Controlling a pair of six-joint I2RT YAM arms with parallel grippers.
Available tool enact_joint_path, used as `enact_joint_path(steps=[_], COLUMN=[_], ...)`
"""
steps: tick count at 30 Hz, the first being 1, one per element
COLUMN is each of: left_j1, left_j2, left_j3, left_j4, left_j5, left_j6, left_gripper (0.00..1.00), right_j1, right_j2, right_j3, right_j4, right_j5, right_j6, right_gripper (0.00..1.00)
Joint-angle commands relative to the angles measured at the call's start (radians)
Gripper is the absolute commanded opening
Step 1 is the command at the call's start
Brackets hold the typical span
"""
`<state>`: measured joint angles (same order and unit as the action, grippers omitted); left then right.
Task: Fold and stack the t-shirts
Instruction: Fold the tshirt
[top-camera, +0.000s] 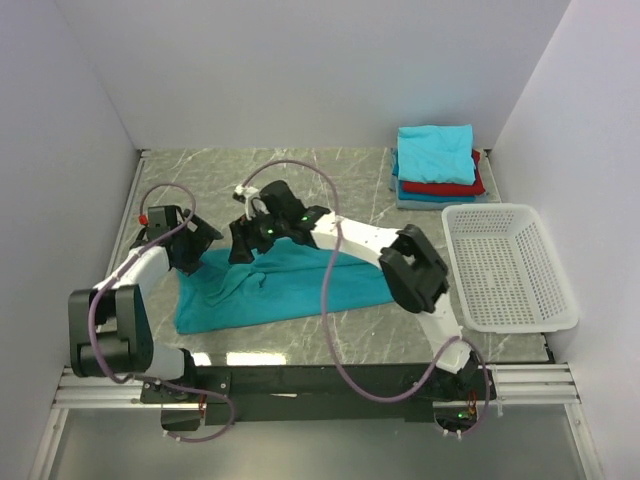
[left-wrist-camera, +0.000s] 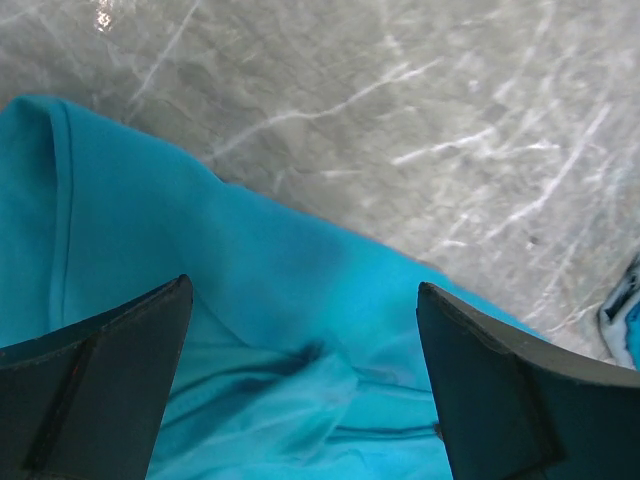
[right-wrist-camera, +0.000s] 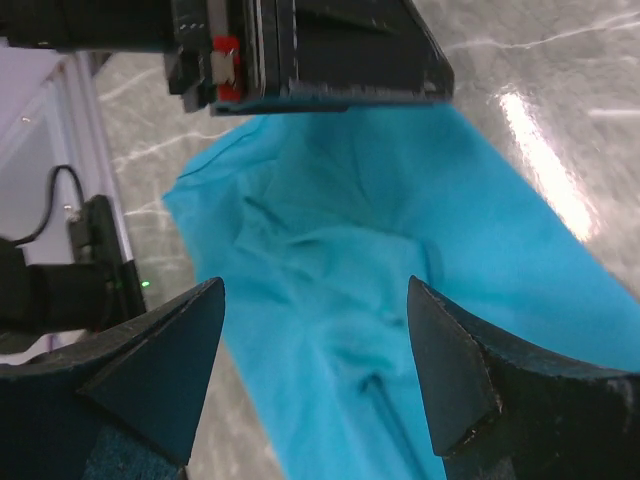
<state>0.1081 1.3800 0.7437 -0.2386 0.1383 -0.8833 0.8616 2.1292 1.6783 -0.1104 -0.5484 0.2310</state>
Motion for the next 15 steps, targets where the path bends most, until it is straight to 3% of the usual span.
enact_joint_path(steps=[1, 8, 15], left_j1=[0.027, 0.064, 0.070], left_j2=[0.046, 0.099, 0.116], left_j3=[0.057, 0.034, -0.006], left_j4=[0.071, 0.096, 0.127], left_j5=[0.060, 0.101, 0.142], left_j6=[0.053, 0.066, 0.092], left_gripper=[0.99, 0.98, 0.98], right_j1=[0.010, 0.043, 0.065], right_j2=[0.087, 0.294, 0.325], right_j3=[0.171, 0.379, 0.350], right_j4=[-0.070, -0.153, -0.118], right_j5=[-0.045, -0.055, -0.090], right_j6=[-0.033, -0.025, -0.009], right_gripper=[0.80, 0.80, 0.79])
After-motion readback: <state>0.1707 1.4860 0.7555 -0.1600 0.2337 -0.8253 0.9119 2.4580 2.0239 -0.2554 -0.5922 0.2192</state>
